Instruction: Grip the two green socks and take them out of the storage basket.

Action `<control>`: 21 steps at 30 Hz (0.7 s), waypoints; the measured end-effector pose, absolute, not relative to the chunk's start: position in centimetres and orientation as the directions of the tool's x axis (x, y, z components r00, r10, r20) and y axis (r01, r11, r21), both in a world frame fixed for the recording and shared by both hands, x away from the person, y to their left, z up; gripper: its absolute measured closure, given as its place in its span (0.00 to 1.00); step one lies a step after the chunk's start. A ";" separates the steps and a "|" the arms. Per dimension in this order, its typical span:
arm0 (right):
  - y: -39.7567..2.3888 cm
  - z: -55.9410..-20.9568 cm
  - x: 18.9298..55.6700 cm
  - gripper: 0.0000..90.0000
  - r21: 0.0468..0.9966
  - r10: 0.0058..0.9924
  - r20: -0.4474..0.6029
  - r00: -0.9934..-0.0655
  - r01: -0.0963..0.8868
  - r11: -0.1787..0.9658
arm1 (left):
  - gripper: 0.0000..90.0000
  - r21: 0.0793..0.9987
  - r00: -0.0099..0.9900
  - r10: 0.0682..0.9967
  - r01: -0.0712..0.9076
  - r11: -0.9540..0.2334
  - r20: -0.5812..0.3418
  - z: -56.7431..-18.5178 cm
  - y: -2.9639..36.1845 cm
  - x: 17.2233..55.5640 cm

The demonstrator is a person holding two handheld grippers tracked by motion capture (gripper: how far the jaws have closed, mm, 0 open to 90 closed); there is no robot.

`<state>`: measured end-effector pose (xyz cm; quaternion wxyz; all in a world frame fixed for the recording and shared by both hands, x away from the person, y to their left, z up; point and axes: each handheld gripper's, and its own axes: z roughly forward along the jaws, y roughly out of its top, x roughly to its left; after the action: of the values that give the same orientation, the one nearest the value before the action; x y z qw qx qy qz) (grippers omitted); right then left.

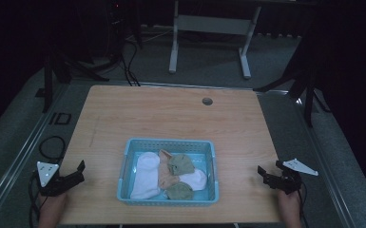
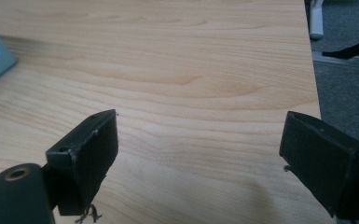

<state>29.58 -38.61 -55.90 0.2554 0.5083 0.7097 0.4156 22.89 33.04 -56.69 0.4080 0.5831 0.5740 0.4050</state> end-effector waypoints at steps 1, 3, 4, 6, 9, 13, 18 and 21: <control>-38.6 -55.9 29.6 0.12 0.848 0.938 0.051 -0.343 0.512 0.141 | 0.00 0.940 0.012 1.000 0.342 -0.007 0.004 -56.7 33.1 22.9; -38.5 -55.9 29.6 0.12 0.845 0.937 0.050 -0.345 0.514 0.144 | 0.00 0.940 0.011 1.000 0.341 -0.008 0.004 -56.7 33.0 22.9; -38.5 -55.9 29.6 0.12 0.842 0.939 0.044 -0.342 0.518 0.149 | 0.00 0.940 0.010 1.000 0.341 -0.008 0.005 -56.7 33.0 22.9; -38.4 -56.0 29.7 0.12 0.837 0.943 0.031 -0.332 0.524 0.158 | 0.00 0.940 0.010 1.000 0.342 -0.008 0.005 -56.7 33.0 22.9; -38.5 -56.0 29.8 0.12 0.829 0.945 0.051 -0.324 0.541 0.141 | 0.00 0.938 0.009 1.000 0.346 -0.008 0.005 -56.7 33.0 22.9; -38.9 -56.0 29.9 0.13 0.834 0.944 0.090 -0.317 0.542 0.103 | 0.00 0.937 0.009 1.000 0.348 -0.006 0.004 -56.7 33.1 22.9; -38.7 -56.0 30.0 0.13 0.824 0.932 0.089 -0.352 0.551 0.130 | 0.00 0.938 0.007 1.000 0.347 -0.008 0.006 -56.7 33.0 22.9; -38.5 -56.0 30.0 0.13 0.822 0.918 0.080 -0.389 0.547 0.160 | 0.00 0.938 0.007 1.000 0.348 -0.008 0.006 -56.7 33.0 22.9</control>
<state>29.97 -38.49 -56.01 0.2275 0.5038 0.7267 0.4078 22.95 33.03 -56.68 0.4035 0.5837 0.5771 0.4042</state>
